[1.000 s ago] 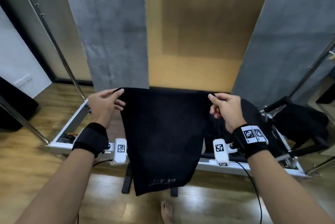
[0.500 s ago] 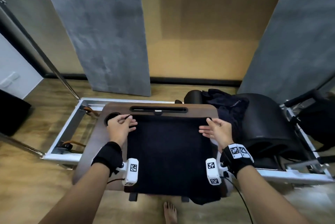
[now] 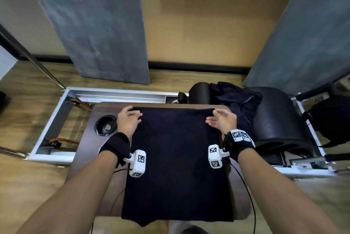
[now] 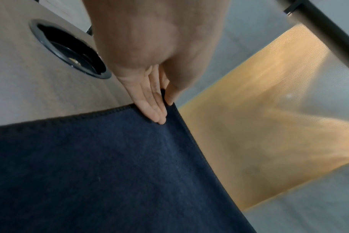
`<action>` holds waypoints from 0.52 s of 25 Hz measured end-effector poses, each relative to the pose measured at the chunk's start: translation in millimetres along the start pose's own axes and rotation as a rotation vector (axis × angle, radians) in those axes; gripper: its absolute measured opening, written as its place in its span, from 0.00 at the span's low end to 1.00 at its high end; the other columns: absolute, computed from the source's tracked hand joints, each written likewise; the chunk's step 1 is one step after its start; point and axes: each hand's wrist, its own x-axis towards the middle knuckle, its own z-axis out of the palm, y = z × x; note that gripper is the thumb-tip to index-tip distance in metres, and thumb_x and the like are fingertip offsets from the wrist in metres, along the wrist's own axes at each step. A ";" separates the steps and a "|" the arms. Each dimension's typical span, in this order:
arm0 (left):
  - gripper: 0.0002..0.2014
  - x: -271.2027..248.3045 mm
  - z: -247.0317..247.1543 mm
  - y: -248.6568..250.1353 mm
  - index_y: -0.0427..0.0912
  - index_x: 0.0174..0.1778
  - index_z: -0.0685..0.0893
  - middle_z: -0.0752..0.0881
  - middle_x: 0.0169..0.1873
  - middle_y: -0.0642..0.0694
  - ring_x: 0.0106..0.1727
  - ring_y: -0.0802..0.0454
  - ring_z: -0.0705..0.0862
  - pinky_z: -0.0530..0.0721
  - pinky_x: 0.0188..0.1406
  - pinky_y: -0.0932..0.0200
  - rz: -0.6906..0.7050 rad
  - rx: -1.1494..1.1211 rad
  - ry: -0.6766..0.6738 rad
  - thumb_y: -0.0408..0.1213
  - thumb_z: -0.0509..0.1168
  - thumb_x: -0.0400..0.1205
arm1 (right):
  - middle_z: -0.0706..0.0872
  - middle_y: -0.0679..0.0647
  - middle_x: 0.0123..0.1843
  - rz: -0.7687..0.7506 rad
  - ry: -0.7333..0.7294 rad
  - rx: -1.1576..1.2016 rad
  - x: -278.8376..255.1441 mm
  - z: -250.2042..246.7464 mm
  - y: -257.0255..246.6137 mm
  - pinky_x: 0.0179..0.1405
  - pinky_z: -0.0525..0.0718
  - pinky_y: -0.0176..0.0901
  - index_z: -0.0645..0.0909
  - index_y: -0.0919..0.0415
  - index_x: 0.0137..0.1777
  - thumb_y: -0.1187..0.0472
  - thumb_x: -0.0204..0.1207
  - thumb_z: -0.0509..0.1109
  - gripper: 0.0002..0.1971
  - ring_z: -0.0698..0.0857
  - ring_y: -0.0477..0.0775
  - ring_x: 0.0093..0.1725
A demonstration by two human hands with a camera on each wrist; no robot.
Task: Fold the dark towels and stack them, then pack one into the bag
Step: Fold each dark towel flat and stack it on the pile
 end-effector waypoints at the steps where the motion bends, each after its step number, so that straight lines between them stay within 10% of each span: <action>1: 0.25 -5.1 -2.3 -3.1 0.31 0.84 0.69 0.86 0.63 0.32 0.61 0.43 0.89 0.90 0.58 0.52 0.009 0.007 -0.030 0.23 0.64 0.90 | 0.89 0.74 0.46 -0.019 0.001 0.026 -5.6 -1.0 1.9 0.45 0.93 0.51 0.77 0.65 0.68 0.72 0.86 0.69 0.13 0.92 0.66 0.41; 5: 0.29 -37.8 -24.1 -23.0 0.41 0.87 0.69 0.87 0.65 0.43 0.65 0.50 0.87 0.86 0.68 0.49 0.178 0.129 -0.107 0.31 0.69 0.89 | 0.90 0.74 0.50 -0.118 -0.041 -0.014 -45.8 -15.0 15.9 0.50 0.93 0.53 0.81 0.69 0.67 0.76 0.83 0.69 0.14 0.92 0.65 0.45; 9: 0.12 -89.3 -56.0 -57.7 0.43 0.64 0.89 0.91 0.49 0.48 0.50 0.57 0.89 0.89 0.59 0.50 0.298 0.372 -0.180 0.38 0.75 0.85 | 0.90 0.72 0.45 -0.123 -0.095 -0.214 -109.1 -36.1 48.7 0.38 0.90 0.49 0.85 0.73 0.58 0.73 0.85 0.69 0.06 0.90 0.62 0.36; 13: 0.11 -148.1 -84.9 -87.9 0.47 0.57 0.88 0.91 0.42 0.51 0.41 0.63 0.87 0.83 0.47 0.63 0.293 0.432 -0.207 0.40 0.79 0.82 | 0.90 0.69 0.39 -0.136 -0.101 -0.392 -167.9 -59.0 93.0 0.22 0.82 0.41 0.86 0.67 0.49 0.73 0.83 0.71 0.03 0.84 0.55 0.25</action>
